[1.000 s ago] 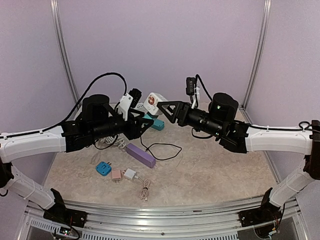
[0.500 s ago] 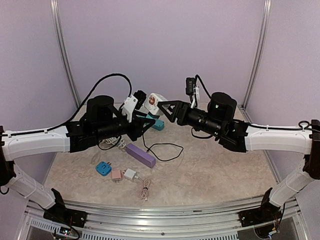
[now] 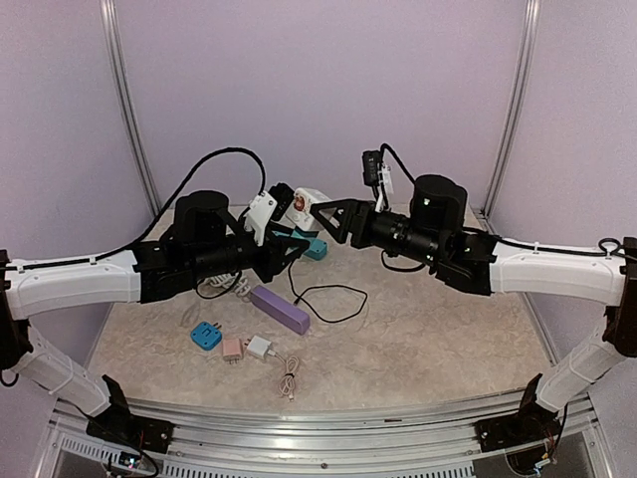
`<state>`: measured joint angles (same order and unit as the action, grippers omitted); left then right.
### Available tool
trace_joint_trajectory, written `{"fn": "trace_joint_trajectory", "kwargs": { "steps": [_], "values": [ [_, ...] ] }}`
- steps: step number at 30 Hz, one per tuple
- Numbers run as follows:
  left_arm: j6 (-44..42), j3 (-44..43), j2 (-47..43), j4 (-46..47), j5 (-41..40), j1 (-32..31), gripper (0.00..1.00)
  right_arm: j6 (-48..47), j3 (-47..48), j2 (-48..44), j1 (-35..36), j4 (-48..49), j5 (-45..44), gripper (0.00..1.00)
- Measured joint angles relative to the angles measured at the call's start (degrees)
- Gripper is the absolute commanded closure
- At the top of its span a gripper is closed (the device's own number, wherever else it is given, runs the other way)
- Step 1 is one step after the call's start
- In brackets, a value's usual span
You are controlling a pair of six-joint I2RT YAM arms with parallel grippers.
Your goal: Pull the plug off the socket
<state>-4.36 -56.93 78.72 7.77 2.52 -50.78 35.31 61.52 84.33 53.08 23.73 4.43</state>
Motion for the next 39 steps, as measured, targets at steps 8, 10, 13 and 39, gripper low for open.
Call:
{"fn": "trace_joint_trajectory", "kwargs": {
  "steps": [8, 10, 13, 39],
  "values": [
    [-0.5, -0.9, 0.0, -2.3, 1.7, 0.3, 1.0, -3.2, 4.5, 0.2, -0.4, -8.6, 2.5, 1.0],
    [-0.7, -1.0, 0.0, -2.7, 1.7, 0.3, 1.0, -3.5, 5.2, 0.3, -0.5, -9.9, 2.9, 1.0],
    [-1.4, -1.0, 0.0, -3.4, 1.5, 0.3, 1.0, -3.9, 5.4, 0.3, -0.6, -11.1, 3.5, 1.0],
    [-0.9, 0.9, 1.5, 0.0, -7.0, -4.0, 1.0, 2.2, -2.1, -2.4, -0.4, -4.9, -1.1, 1.0]
  ]
}}
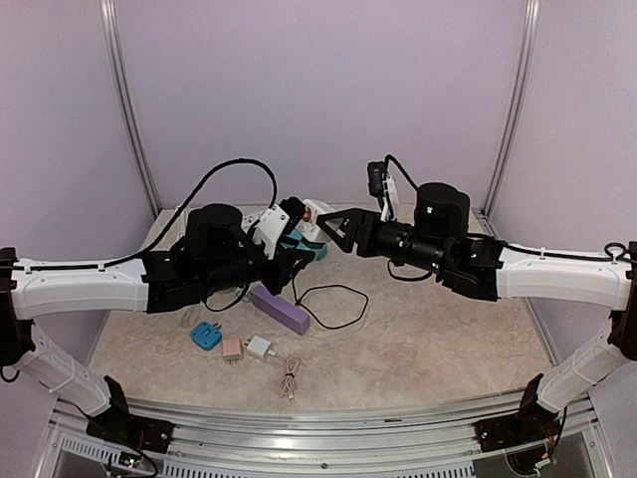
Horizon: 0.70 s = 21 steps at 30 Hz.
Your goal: Pull the plug off the socket
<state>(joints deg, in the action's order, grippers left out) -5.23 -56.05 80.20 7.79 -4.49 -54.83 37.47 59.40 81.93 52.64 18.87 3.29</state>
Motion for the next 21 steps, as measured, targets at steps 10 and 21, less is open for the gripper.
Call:
{"fn": "trace_joint_trajectory", "kwargs": {
  "steps": [10, 21],
  "values": [
    [0.1, 1.1, -0.4, 2.2, 0.2, 0.0, 1.0, 1.4, -0.1, 0.0, -0.3, 1.1, 1.0, 1.0],
    [0.9, -0.9, -0.6, -3.0, 9.6, 4.0, 1.0, -1.6, 3.4, 1.0, 0.9, -4.6, -1.3, 1.0]
  ]
}}
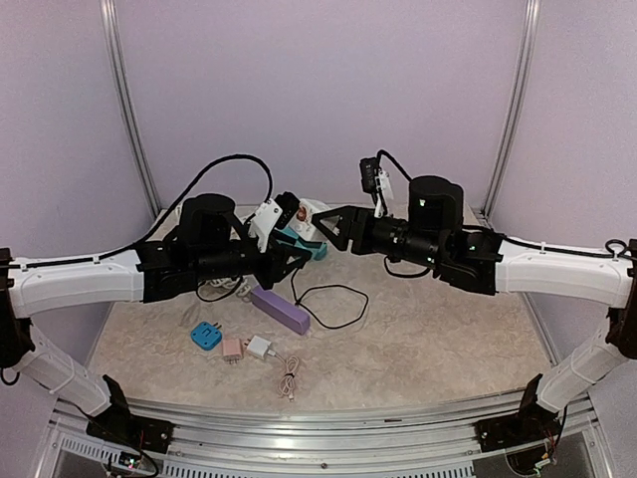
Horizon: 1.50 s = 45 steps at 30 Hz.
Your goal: Pull the plug off the socket
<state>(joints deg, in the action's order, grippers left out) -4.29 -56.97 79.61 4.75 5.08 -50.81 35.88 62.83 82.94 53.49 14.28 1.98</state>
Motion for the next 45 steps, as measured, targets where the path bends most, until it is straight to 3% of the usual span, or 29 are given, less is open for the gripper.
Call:
{"fn": "trace_joint_trajectory", "kwargs": {
  "steps": [13, 31, 45],
  "values": [
    [0.5, -1.8, 0.0, -2.2, 3.5, 1.7, 1.0, -3.0, 4.0, 0.7, 2.4, -4.8, -5.7, 1.0],
    [0.2, 1.5, -0.6, 2.4, 2.9, 1.6, 1.0, 9.0, -3.7, 0.0, -3.0, 6.7, 6.4, 1.0],
    [-0.1, 1.6, -1.1, 2.1, 2.7, 1.6, 1.0, 6.5, -2.2, 0.1, -2.6, 4.3, 5.4, 1.0]
  ]
}}
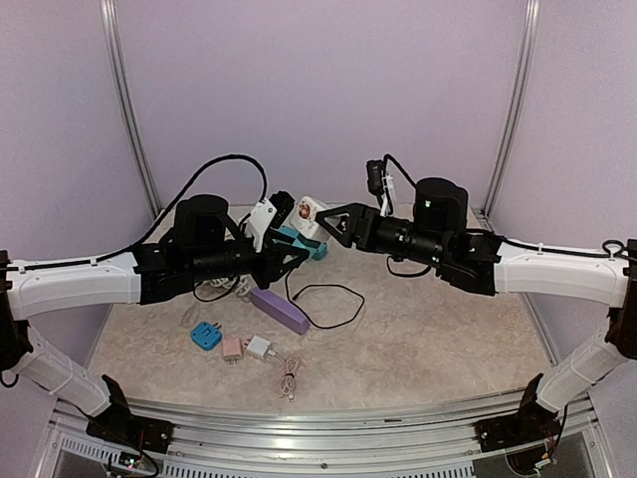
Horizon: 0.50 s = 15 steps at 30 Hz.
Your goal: Pull the plug off the socket
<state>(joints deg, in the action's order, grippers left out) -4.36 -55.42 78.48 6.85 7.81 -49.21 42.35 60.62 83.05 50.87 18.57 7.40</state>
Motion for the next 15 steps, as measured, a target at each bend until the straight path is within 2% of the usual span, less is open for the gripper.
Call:
{"fn": "trace_joint_trajectory", "kwargs": {
  "steps": [8, 15],
  "values": [
    [0.1, 0.0, 0.0, 0.2, 0.2, 0.0, 1.0, -5.9, 5.2, 0.1, 2.6, -9.0, -5.6, 1.0],
    [0.1, 0.0, 0.0, 0.3, 0.2, 0.0, 1.0, -8.7, 7.8, 0.4, 3.9, -13.1, -8.6, 1.0]
  ]
}}
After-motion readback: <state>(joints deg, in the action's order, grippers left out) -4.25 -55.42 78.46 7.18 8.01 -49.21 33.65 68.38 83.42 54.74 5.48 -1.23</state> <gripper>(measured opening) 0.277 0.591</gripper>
